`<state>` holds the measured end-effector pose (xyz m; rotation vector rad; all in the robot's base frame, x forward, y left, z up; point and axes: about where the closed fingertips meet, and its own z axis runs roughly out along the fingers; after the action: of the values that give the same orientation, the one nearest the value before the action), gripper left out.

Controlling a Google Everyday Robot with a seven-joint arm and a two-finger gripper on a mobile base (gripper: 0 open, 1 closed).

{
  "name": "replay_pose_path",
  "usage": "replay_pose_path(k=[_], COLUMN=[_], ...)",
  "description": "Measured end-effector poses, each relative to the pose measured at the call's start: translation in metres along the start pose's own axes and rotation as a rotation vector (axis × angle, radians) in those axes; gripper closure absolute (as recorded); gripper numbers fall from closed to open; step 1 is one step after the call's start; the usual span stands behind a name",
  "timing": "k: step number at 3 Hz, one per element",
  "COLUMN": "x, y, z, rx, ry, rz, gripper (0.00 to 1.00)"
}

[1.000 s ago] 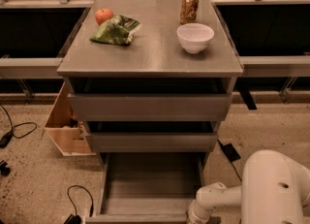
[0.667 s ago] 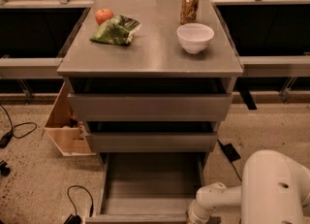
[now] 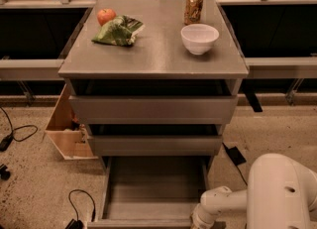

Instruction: Open bottom drawer

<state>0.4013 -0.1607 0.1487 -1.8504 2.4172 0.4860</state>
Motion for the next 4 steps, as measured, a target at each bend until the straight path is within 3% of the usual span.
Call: replay_pose_path(k=[1,2,3,4], x=[0.0,-0.003,-0.012,-0.021], y=[0.0,0.002,0.021,0.062], z=[-0.004,-0.031,-0.083,-0.148], rx=[0.005,0.035,0.045,0.031], ry=[0.0,0.001,0.028,0.05], rz=[-0.005,-0.041,-0.089,-0.147], gripper=[0.04,0.0,0.0,0.0])
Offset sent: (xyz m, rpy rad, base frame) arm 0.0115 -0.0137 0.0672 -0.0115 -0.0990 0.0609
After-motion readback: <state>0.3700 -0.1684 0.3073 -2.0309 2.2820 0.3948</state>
